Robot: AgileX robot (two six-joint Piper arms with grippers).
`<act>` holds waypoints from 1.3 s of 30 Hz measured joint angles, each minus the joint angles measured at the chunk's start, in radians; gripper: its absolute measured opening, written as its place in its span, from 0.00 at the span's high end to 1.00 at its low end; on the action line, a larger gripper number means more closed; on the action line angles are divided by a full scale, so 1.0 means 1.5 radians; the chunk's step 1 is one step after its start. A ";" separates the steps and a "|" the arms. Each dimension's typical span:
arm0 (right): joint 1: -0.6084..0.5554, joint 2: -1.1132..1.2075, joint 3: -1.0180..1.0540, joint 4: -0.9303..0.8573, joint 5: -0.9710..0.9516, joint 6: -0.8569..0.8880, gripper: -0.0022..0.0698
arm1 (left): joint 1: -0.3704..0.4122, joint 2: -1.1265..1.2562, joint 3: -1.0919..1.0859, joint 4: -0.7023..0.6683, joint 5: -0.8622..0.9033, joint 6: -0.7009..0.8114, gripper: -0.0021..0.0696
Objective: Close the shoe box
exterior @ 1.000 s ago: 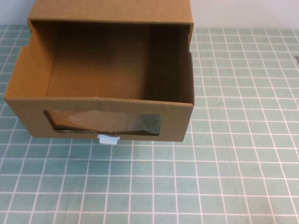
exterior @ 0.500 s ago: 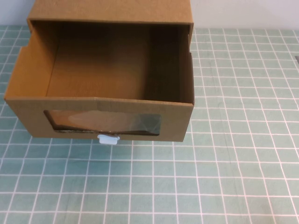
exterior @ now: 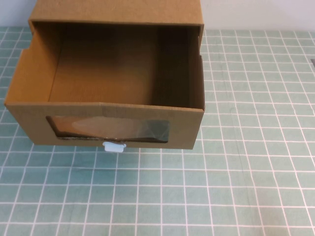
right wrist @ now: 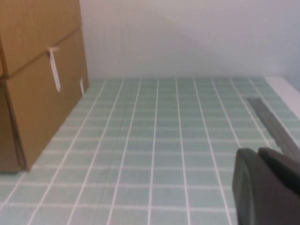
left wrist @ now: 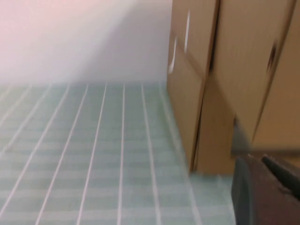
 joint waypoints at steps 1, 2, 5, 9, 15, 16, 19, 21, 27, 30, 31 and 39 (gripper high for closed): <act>0.000 0.000 0.000 0.000 -0.021 0.000 0.99 | 0.000 0.000 0.000 0.000 -0.020 -0.010 0.98; 0.000 0.000 0.000 0.000 -0.041 0.000 0.99 | 0.000 0.000 0.000 0.000 -0.041 -0.021 0.98; 0.000 0.000 0.000 0.000 -0.097 0.000 0.99 | 0.000 0.000 0.000 0.000 -0.108 -0.046 0.98; 0.000 0.000 0.000 0.000 -0.174 0.000 0.99 | 0.000 0.000 0.000 0.000 -0.210 -0.055 0.98; 0.000 0.000 0.000 0.000 -0.298 0.000 0.99 | 0.000 0.000 0.000 0.000 -0.355 -0.072 0.98; 0.000 0.000 0.000 0.000 -0.325 0.000 0.99 | 0.000 0.000 0.000 0.000 -0.382 -0.076 0.98; 0.000 0.000 0.000 0.000 -0.402 0.000 0.99 | 0.000 0.000 0.000 0.000 -0.464 -0.094 0.98; 0.000 0.000 0.000 0.000 -0.439 0.000 0.99 | 0.000 0.000 0.000 0.000 -0.513 -0.106 0.98; 0.000 0.000 0.000 0.000 -0.455 0.000 0.99 | 0.000 -0.001 0.000 0.000 -0.566 -0.108 0.98; 0.000 0.000 0.000 -0.007 -0.455 0.000 0.99 | 0.000 -0.001 0.000 0.000 -0.565 -0.104 0.98; 0.000 0.000 0.000 -0.009 -0.455 0.000 0.99 | 0.000 -0.001 0.000 0.000 -0.565 -0.104 0.98; 0.000 0.000 0.000 0.010 -0.560 0.000 0.99 | 0.000 -0.002 0.000 -0.013 -0.577 -0.087 0.98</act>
